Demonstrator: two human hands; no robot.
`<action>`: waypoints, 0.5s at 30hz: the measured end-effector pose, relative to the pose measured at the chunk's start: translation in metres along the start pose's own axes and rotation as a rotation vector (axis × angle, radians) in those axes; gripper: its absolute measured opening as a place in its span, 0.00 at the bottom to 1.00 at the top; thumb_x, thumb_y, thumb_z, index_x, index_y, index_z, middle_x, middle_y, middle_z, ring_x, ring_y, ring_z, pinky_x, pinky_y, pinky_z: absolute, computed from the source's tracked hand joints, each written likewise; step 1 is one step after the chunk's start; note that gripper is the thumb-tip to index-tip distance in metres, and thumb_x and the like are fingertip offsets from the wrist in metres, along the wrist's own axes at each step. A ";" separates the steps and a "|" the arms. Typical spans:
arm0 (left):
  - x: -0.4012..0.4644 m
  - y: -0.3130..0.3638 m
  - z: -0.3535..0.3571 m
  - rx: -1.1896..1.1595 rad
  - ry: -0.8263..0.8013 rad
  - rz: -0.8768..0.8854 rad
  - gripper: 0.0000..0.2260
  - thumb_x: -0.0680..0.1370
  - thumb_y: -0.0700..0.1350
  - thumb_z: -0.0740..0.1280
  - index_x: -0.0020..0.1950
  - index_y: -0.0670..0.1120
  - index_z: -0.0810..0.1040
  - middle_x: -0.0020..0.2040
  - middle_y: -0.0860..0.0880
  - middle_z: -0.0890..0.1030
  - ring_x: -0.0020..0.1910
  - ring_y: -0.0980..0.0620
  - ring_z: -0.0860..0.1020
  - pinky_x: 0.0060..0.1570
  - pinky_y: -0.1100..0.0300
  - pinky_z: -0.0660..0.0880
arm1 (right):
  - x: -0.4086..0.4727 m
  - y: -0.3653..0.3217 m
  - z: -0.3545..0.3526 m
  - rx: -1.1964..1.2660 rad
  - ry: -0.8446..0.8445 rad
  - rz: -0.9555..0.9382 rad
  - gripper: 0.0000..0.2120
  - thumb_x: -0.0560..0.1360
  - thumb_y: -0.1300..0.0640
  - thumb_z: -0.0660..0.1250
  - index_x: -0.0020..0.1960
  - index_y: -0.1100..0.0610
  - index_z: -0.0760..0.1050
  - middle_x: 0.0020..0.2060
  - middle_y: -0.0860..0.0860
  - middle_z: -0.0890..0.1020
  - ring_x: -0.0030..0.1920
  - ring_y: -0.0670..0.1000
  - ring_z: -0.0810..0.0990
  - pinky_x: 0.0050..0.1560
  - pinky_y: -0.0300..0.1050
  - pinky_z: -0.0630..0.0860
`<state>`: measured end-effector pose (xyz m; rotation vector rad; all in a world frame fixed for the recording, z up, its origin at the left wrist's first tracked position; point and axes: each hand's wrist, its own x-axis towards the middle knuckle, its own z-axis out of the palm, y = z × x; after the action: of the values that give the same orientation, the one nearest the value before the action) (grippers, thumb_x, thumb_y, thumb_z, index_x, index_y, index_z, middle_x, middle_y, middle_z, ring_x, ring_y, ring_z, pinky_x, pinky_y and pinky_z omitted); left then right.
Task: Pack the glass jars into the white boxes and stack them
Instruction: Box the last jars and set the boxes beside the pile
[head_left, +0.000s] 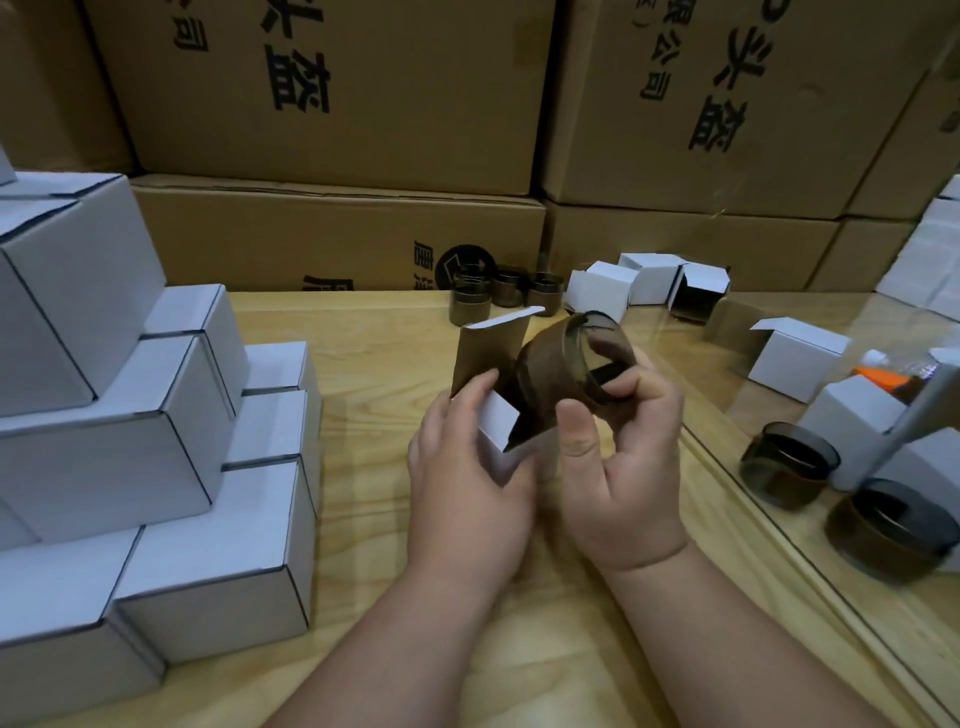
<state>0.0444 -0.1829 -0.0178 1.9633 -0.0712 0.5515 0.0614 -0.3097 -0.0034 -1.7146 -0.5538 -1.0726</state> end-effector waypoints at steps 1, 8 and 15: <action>0.000 0.000 0.000 -0.004 0.006 0.003 0.32 0.75 0.51 0.76 0.71 0.70 0.63 0.74 0.61 0.68 0.74 0.58 0.62 0.70 0.63 0.60 | 0.000 -0.002 0.001 0.013 -0.034 -0.020 0.16 0.82 0.44 0.63 0.59 0.55 0.65 0.67 0.56 0.72 0.64 0.43 0.76 0.58 0.40 0.75; 0.001 0.007 -0.003 -0.173 0.006 -0.039 0.32 0.69 0.54 0.75 0.69 0.66 0.66 0.68 0.57 0.76 0.69 0.47 0.74 0.66 0.44 0.75 | 0.002 -0.007 0.001 0.048 -0.128 -0.114 0.14 0.81 0.45 0.64 0.58 0.54 0.66 0.66 0.51 0.72 0.64 0.53 0.77 0.55 0.58 0.79; 0.000 0.005 -0.003 -0.267 0.018 -0.117 0.37 0.71 0.50 0.80 0.65 0.73 0.58 0.70 0.57 0.74 0.64 0.44 0.79 0.60 0.43 0.79 | 0.006 0.008 0.000 -0.025 -0.111 0.013 0.15 0.77 0.51 0.68 0.60 0.53 0.68 0.63 0.57 0.74 0.62 0.57 0.77 0.59 0.57 0.76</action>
<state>0.0417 -0.1830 -0.0129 1.6910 -0.0172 0.4575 0.0710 -0.3136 -0.0022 -1.8054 -0.6003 -0.9829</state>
